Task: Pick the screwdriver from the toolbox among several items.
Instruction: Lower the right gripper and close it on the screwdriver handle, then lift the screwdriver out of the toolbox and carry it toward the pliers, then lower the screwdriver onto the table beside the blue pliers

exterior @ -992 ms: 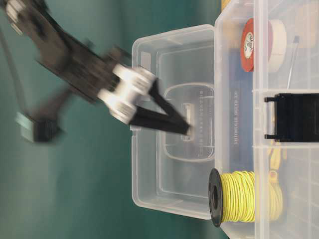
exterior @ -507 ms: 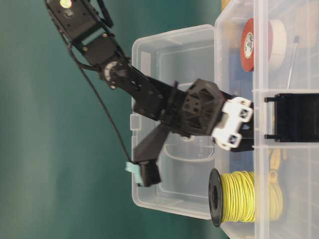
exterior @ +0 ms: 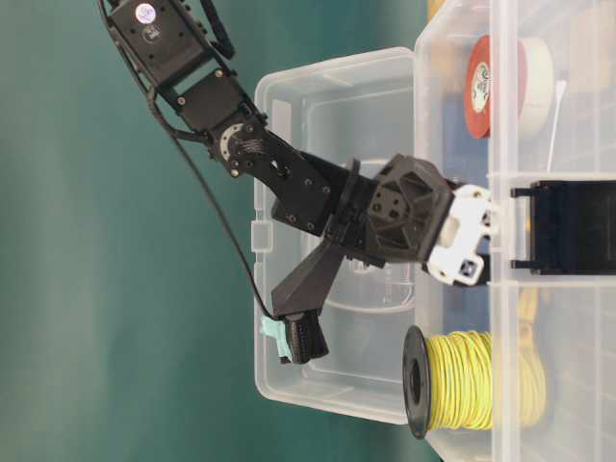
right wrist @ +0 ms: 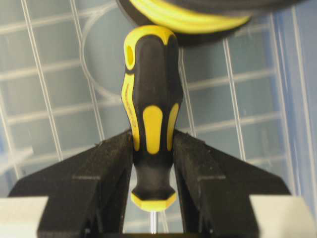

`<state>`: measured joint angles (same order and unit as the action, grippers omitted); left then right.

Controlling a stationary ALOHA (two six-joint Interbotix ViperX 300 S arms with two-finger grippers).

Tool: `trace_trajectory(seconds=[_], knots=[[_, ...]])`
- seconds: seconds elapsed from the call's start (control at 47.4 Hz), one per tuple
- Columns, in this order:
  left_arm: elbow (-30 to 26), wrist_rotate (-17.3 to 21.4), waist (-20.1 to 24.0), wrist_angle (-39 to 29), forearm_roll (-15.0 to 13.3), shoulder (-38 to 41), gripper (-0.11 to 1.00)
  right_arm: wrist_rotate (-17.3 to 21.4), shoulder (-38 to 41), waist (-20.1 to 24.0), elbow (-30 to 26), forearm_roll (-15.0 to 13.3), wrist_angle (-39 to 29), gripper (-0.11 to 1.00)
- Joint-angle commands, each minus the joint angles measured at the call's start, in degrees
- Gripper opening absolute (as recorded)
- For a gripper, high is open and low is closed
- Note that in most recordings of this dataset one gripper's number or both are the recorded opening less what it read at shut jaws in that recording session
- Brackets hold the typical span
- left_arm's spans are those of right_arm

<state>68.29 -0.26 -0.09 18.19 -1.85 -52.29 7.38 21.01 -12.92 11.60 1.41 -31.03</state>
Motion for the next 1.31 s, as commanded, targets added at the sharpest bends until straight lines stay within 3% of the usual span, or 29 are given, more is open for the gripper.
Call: trace_trajectory(seconds=[0.0, 0.274, 0.528, 0.76, 0.908, 1.287], knots=[[-0.5, 0.0, -0.1, 0.4, 0.0, 0.3, 0.00, 0.5, -5.1, 0.1, -0.5, 0.1, -1.5, 0.25], [-0.5, 0.0, -0.1, 0.4, -0.1, 0.2, 0.00, 2.5, -18.6, 2.2, 0.8, 0.4, -10.1, 0.25], [-0.5, 0.0, -0.1, 0.4, -0.1, 0.2, 0.00, 9.8, -24.6, 12.6, 2.0, 0.1, -12.7, 0.25], [-0.5, 0.0, 0.0, 0.5, -0.1, 0.2, 0.00, 21.0, -17.7, 21.8, 2.0, -3.0, -6.2, 0.25], [-0.4, 0.0, -0.1, 0.6, -0.1, 0.2, 0.00, 26.2, -11.0, 22.9, 1.0, -4.7, -3.4, 0.25], [-0.4, -0.1, 0.0, 0.6, -0.1, 0.3, 0.00, 27.5, 1.1, 22.4, -4.0, -6.3, 0.4, 0.25]])
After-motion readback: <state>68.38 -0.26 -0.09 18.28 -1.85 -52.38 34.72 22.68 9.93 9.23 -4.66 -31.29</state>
